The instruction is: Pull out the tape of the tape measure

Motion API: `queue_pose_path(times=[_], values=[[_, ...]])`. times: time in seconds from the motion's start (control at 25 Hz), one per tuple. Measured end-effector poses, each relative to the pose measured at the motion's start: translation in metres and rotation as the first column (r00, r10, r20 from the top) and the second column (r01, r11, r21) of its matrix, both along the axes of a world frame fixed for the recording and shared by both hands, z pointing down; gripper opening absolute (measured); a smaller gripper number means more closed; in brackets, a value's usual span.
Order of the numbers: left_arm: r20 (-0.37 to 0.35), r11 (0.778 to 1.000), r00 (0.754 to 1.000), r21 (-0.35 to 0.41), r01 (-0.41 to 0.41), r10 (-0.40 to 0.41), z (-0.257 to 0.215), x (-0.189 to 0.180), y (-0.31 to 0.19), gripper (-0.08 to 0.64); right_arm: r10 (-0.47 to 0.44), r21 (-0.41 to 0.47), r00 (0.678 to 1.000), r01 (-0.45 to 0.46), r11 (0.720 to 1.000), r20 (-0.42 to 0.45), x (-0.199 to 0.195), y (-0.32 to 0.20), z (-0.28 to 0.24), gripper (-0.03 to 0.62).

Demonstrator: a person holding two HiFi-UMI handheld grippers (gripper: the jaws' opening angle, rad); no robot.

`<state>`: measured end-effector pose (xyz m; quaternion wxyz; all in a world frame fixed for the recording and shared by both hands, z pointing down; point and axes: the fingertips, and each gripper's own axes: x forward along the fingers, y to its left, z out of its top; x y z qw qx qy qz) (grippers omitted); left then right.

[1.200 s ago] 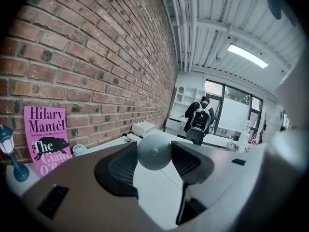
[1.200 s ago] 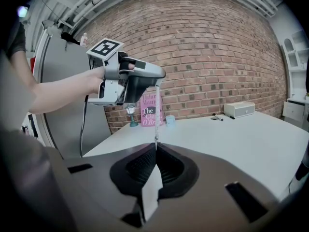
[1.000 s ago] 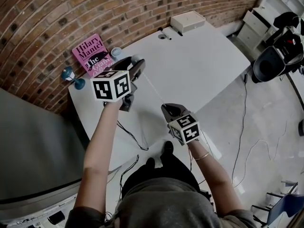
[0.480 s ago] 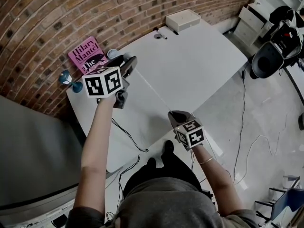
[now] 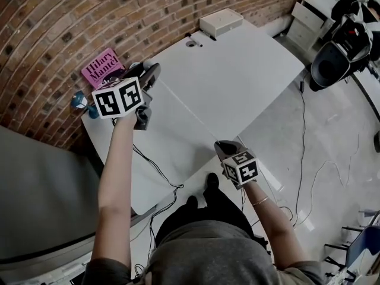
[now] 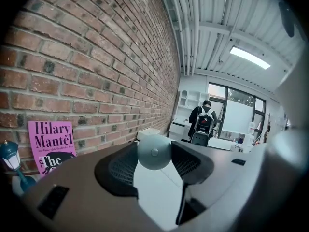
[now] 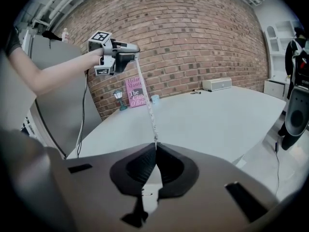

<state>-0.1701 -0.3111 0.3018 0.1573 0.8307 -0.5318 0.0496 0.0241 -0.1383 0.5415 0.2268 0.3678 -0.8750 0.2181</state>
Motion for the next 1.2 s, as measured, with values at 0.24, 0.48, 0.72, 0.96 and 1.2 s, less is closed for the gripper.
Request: queue_pose_path(times=[0.24, 0.48, 0.72, 0.96, 1.2], values=[[-0.009, 1.000, 1.000, 0.003, 0.011, -0.011, -0.002, 0.000, 0.004, 0.230, 0.019, 0.012, 1.000, -0.019, 1.000, 0.011, 0.006, 0.006, -0.002, 0.005], [-0.001, 1.000, 1.000, 0.007, 0.029, -0.029, -0.004, -0.005, 0.005, 0.230, 0.052, -0.033, 0.999, -0.052, 0.998, 0.003, 0.017, 0.019, 0.009, 0.005], [0.036, 0.999, 0.999, 0.019, 0.033, -0.034, -0.009, -0.006, 0.004, 0.230, 0.077, -0.045, 0.997, -0.077, 0.996, -0.002, 0.024, 0.023, 0.016, 0.005], [0.038, 1.000, 0.999, 0.018, 0.024, -0.024, -0.008, -0.003, 0.003, 0.230, 0.088, -0.037, 0.996, -0.088, 0.995, 0.002, 0.024, 0.022, 0.014, 0.005], [0.023, 0.999, 0.999, 0.005, 0.035, -0.035, -0.002, -0.007, -0.001, 0.230, 0.085, -0.017, 0.996, -0.085, 0.996, -0.006, 0.022, 0.020, 0.010, 0.005]])
